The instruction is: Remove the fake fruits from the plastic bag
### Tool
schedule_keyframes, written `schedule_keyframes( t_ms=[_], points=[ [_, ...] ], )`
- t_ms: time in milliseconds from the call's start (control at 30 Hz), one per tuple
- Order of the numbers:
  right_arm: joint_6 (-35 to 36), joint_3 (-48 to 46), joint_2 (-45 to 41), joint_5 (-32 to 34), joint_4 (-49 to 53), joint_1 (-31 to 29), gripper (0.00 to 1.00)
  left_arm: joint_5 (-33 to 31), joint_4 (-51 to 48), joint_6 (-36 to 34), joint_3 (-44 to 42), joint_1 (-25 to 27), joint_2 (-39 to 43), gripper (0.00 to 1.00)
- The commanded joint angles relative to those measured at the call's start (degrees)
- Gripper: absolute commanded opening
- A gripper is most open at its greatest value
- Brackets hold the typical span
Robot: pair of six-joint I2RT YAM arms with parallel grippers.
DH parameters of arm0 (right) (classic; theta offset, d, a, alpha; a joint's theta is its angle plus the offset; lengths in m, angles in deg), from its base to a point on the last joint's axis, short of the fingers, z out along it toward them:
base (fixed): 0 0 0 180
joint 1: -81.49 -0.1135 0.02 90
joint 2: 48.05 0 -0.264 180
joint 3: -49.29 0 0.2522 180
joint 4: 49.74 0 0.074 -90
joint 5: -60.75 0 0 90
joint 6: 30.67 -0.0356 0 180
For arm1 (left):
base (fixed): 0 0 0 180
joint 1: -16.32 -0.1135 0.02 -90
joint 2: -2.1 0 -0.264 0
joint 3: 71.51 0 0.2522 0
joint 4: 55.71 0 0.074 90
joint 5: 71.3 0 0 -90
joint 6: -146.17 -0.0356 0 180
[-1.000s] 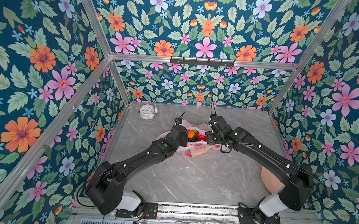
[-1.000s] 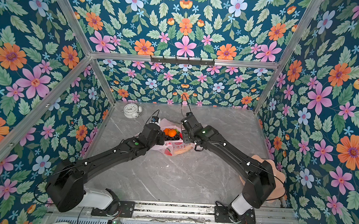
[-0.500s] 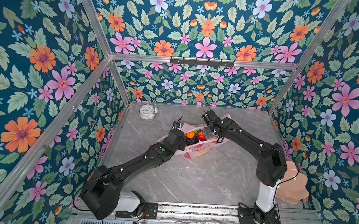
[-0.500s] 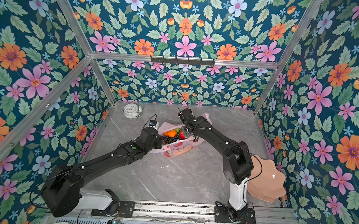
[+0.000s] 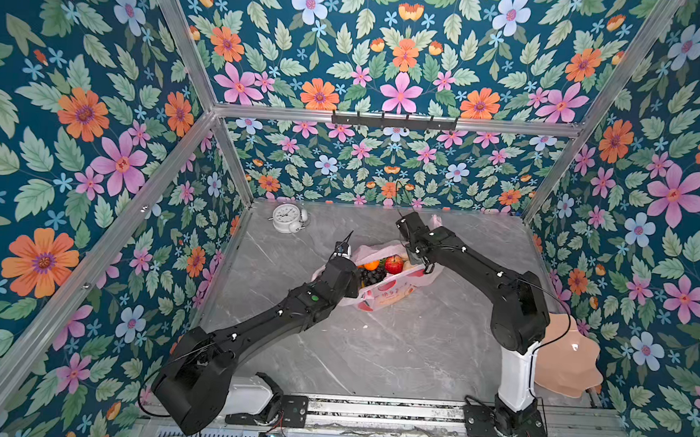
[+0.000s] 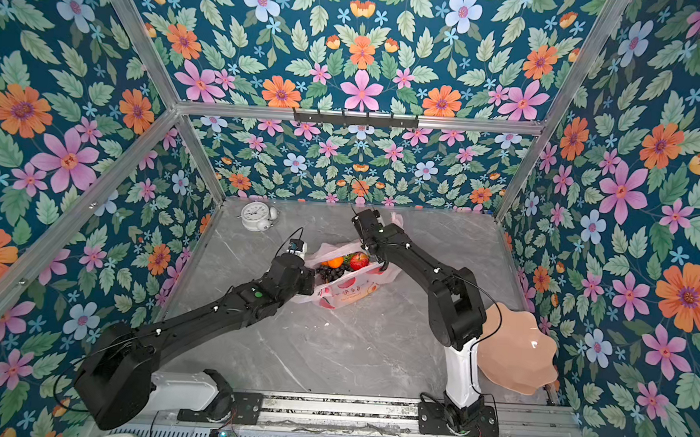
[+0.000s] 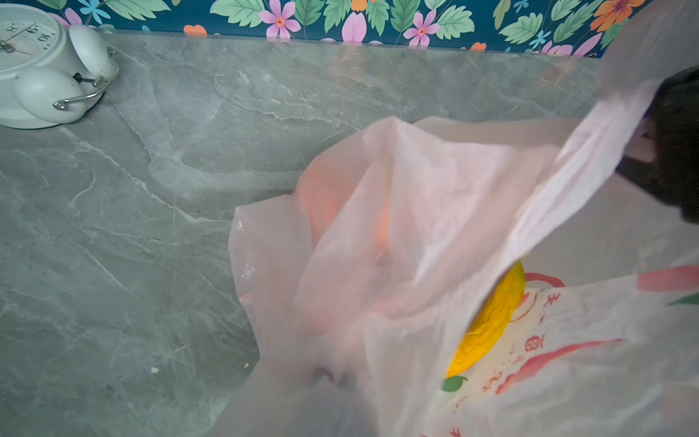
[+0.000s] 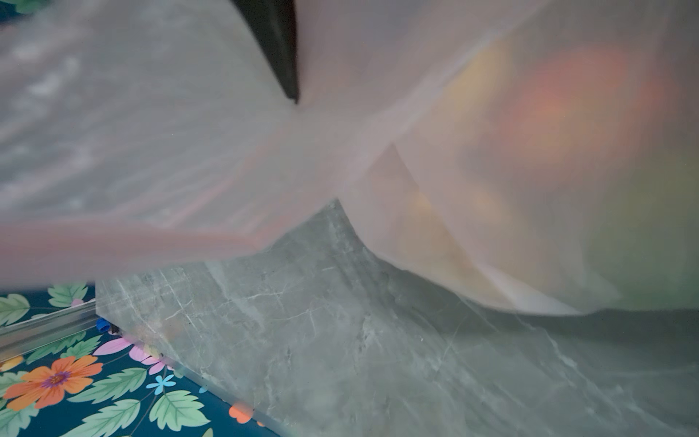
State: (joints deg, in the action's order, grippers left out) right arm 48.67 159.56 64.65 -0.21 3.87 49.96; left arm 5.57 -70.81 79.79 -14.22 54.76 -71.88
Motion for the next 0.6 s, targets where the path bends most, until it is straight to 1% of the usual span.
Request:
schedule_keyframes(
  t_ms=[0, 33, 133, 233, 300, 400, 500, 567],
  points=[
    [-5.1, -2.8, -4.3, -11.5, -3.5, 3.4, 0.02, 1.7, 2.5, 1.0, -2.6, -2.7, 2.4, 0.00],
    [-6.9, -4.4, -5.9, -16.3, -4.5, 5.1, 0.00, 3.3, 3.4, 1.5, -3.8, -4.3, 3.3, 0.00],
    [-11.6, -9.6, -10.3, -28.0, -8.4, 9.3, 0.00, 7.1, 4.9, 2.2, -5.7, -9.1, 4.7, 0.00],
    [-14.7, -13.9, -13.5, -36.2, -12.5, 11.1, 0.00, 8.4, 5.3, 1.4, -5.1, -11.6, 4.1, 0.00],
    [-16.1, -15.3, -14.9, -39.1, -13.9, 11.2, 0.00, 9.2, 5.1, 0.2, -2.8, -11.7, 2.0, 0.00],
    [-19.2, -16.8, -16.3, -45.3, -16.8, 11.1, 0.00, 10.9, 3.3, -1.9, 3.1, -10.9, -3.2, 0.00],
    [-21.2, -17.5, -17.1, -49.3, -19.1, 11.1, 0.00, 7.5, 0.7, -5.4, 9.6, -7.2, -8.5, 0.00],
    [-21.6, -17.6, -17.1, -49.4, -19.1, 11.1, 0.00, 5.8, -2.0, -7.0, 13.6, -5.3, -11.5, 0.00]
  ],
)
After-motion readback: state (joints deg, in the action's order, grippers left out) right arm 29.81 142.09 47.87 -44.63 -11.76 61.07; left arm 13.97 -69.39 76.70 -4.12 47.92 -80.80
